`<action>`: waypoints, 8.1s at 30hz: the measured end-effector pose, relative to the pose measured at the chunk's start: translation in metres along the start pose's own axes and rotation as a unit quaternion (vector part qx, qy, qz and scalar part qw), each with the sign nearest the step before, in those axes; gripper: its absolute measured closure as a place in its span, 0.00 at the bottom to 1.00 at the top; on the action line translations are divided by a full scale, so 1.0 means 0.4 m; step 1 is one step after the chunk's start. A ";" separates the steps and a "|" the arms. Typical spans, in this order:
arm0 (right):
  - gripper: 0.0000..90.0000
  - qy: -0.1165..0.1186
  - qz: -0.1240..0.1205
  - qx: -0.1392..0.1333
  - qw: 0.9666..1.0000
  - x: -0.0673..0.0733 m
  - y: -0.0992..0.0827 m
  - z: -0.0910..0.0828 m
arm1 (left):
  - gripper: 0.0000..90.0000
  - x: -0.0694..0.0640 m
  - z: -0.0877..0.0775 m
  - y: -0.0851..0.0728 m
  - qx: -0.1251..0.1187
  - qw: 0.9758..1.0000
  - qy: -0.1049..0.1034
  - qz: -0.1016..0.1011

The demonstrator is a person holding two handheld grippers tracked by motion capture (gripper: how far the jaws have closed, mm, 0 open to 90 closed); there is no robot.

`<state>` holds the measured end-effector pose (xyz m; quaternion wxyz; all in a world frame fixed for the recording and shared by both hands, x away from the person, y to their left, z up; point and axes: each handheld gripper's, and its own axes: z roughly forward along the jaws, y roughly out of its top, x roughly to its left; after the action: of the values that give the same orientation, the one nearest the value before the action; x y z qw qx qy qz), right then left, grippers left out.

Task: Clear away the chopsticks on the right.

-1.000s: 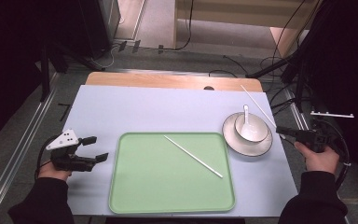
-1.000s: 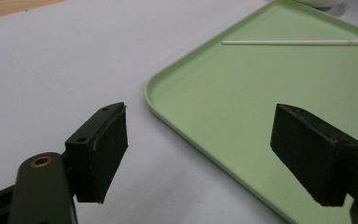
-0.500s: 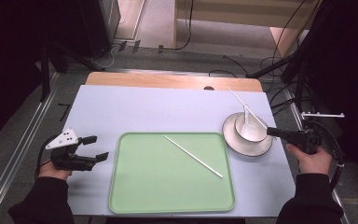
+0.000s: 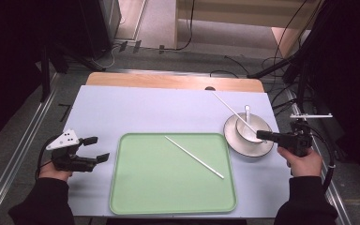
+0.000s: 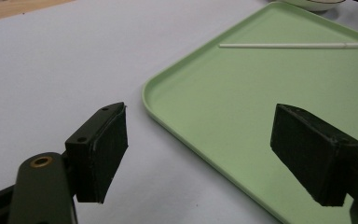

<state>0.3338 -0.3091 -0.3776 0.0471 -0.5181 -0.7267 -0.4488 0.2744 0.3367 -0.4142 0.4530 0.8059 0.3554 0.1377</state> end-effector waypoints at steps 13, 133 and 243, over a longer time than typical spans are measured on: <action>0.95 0.022 -0.011 0.023 0.999 0.047 -0.024 0.046 | 0.21 0.000 -0.001 0.000 0.000 1.000 -0.001 0.000; 0.36 0.073 -0.214 0.100 0.969 0.287 -0.062 0.368 | 0.21 -0.020 -0.008 -0.007 0.009 1.000 0.003 0.013; 1.00 -0.020 -0.191 0.161 0.968 0.293 0.055 0.639 | 0.21 -0.016 -0.006 -0.010 0.009 1.000 0.006 0.017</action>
<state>0.3989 -0.0452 -0.4533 0.0281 -0.3640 -0.8757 -0.3160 0.2666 0.3352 -0.4157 0.4408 0.8155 0.3451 0.1468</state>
